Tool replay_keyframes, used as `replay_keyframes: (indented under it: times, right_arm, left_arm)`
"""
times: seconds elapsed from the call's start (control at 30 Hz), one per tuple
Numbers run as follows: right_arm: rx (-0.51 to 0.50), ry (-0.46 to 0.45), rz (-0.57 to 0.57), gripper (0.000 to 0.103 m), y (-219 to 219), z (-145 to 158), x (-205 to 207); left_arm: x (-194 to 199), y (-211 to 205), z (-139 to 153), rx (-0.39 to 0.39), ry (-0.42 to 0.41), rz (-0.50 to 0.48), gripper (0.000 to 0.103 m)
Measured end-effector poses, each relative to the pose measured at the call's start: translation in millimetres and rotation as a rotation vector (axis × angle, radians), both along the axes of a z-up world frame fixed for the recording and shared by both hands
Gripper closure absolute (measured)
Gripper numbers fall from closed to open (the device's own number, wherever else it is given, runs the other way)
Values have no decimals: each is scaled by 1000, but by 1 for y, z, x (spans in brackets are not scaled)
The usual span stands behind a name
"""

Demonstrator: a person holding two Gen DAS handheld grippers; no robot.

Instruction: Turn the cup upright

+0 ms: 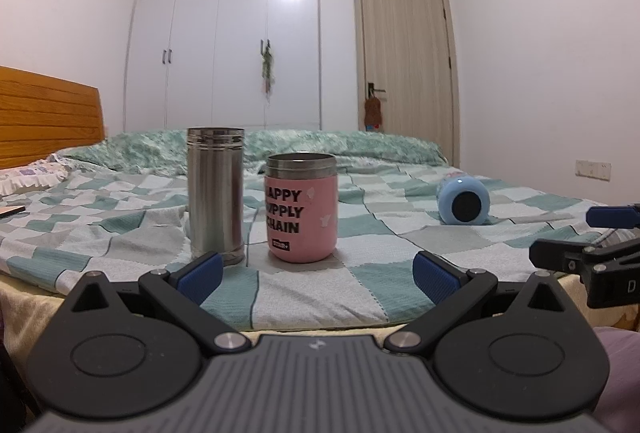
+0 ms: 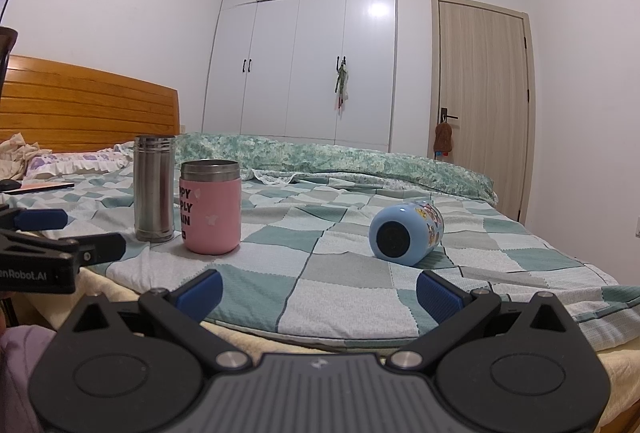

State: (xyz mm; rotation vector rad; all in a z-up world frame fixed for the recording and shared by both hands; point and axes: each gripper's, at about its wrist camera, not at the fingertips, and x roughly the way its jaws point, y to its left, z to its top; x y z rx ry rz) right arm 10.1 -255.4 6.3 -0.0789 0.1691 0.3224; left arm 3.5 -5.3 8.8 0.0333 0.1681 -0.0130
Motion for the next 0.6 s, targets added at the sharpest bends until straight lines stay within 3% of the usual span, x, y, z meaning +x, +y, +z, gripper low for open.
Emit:
replay_keyframes:
  times: [0.23, 0.6]
  right_arm:
    - [12, 14, -1, 0, -16, 17, 23]
    - [-32, 87, -58, 0, -65, 44, 94]
  left_arm:
    - [33, -13, 31, 24, 42, -118, 0]
    - [139, -73, 83, 133, 161, -281, 0]
